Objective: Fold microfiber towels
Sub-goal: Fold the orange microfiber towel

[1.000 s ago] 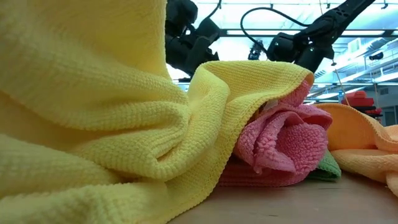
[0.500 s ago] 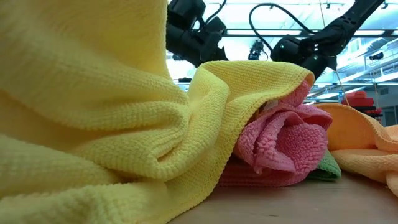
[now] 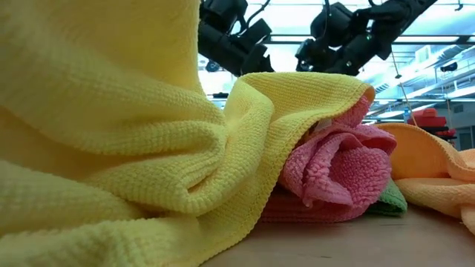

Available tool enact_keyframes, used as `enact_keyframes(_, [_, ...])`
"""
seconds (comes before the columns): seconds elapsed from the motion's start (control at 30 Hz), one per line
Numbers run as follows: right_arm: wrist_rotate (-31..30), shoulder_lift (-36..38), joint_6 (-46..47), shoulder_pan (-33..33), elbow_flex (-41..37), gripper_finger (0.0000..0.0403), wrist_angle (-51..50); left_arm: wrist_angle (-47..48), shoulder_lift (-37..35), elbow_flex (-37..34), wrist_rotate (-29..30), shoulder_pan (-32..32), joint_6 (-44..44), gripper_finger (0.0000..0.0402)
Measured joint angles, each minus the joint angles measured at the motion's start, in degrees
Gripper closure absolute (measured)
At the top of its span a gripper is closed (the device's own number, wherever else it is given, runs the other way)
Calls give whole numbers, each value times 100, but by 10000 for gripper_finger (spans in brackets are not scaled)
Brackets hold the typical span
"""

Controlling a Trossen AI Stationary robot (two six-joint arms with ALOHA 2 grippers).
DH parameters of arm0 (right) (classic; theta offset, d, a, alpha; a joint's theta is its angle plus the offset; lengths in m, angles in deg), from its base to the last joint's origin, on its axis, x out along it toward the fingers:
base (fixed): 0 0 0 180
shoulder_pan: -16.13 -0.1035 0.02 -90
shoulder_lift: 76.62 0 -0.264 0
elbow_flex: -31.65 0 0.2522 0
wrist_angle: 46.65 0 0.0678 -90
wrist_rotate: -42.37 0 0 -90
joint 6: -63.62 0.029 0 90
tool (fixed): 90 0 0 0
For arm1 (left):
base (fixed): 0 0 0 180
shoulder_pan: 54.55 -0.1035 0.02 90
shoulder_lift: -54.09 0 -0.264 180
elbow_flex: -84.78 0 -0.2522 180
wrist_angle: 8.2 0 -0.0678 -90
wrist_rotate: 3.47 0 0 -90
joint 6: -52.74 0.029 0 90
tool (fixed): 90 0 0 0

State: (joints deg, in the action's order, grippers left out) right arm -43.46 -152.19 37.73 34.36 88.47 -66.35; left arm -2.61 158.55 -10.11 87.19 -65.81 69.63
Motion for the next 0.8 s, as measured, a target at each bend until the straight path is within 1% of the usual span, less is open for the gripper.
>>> enact_keyframes(0.1, [-10, 12, 193, -43, 76, 396, -255, 95, 0, 0, 0, -14, -24, 205])
enact_keyframes(0.23, [-8, 13, 364, -14, 76, 396, -575, 188, 0, 0, -1, 69, 64, 216])
enact_keyframes(0.3, [-10, 13, 363, -1, 76, 396, -565, 223, 10, 0, -2, 108, 198, 223])
enact_keyframes(0.4, [39, 13, 385, -6, 76, 396, -561, 295, 120, -7, -13, 135, 175, 231])
enact_keyframes(0.53, [178, 13, 457, -15, 76, 395, -561, 271, 254, -11, 6, 116, 156, 234])
enact_keyframes(0.67, [313, 13, 436, -107, 76, 390, -564, 212, 245, -2, 333, 119, 162, 232])
enact_keyframes(0.8, [316, 13, 428, -257, 76, 388, -566, 290, 245, -2, 365, 134, 158, 236])
